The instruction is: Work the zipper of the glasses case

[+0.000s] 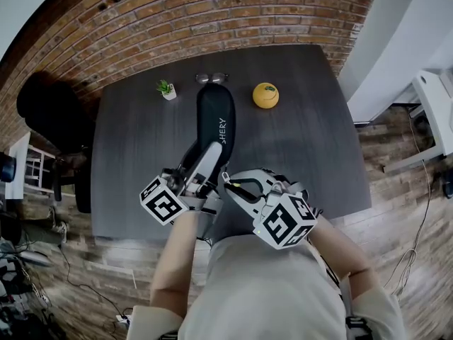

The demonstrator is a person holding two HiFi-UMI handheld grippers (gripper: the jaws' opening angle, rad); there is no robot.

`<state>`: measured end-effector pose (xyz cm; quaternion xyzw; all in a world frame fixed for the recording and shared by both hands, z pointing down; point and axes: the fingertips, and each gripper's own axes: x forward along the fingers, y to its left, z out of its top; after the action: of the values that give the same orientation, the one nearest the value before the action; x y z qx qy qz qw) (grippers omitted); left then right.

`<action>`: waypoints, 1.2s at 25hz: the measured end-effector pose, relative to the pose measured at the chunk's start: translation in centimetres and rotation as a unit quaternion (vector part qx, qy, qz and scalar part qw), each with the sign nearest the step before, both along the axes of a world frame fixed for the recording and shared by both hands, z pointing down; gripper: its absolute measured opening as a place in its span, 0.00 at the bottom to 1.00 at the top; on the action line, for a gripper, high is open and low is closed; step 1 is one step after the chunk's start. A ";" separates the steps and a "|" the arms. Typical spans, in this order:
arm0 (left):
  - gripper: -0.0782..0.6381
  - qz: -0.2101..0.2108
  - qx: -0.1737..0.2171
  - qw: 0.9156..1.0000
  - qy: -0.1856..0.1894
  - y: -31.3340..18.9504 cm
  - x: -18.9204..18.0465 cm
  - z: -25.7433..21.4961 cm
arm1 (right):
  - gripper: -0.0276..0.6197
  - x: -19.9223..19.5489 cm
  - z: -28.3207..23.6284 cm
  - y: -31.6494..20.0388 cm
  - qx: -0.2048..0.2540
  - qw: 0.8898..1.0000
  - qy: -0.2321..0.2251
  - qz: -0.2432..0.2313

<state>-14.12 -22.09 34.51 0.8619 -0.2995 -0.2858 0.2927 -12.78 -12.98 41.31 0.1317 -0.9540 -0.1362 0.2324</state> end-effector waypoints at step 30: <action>0.49 0.054 -0.012 0.997 -0.058 2.2 1.8 2.1 | 0.10 9.5 -3.1 -7.4 0.041 0.989 0.006 0.139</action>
<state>-12.28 -19.86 36.64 0.8884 -0.2724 -0.2158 0.3000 -3.31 -20.37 38.21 0.2718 -0.9186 -0.1422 0.2490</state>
